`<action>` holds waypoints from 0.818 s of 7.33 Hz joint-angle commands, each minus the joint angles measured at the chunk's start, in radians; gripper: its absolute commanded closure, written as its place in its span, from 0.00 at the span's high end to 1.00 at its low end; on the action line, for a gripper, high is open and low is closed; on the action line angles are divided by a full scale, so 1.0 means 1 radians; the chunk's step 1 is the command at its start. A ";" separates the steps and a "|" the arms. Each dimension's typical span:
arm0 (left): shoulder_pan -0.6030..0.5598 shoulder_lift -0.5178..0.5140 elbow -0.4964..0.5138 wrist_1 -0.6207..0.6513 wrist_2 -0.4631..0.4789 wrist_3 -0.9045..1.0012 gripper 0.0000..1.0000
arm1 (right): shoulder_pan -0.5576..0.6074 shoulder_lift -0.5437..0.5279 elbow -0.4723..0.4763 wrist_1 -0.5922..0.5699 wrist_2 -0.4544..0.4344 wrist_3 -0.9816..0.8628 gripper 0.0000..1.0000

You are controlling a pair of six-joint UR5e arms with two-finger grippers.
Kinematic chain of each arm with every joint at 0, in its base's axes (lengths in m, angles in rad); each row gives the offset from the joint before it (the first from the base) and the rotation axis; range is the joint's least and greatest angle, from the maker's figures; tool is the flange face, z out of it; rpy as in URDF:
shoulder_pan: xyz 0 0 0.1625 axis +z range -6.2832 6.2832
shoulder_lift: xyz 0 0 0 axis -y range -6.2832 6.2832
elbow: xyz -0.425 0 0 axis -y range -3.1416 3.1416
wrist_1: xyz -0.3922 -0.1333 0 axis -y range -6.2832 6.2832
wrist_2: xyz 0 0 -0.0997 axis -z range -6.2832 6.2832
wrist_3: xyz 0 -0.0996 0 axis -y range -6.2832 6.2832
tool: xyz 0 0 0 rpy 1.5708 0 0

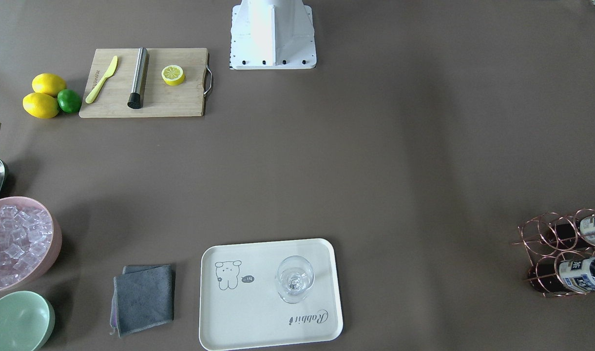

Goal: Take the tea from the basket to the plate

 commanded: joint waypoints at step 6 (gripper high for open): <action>0.000 0.001 -0.003 0.001 0.000 -0.007 0.98 | 0.001 -0.014 -0.011 0.023 -0.005 -0.006 1.00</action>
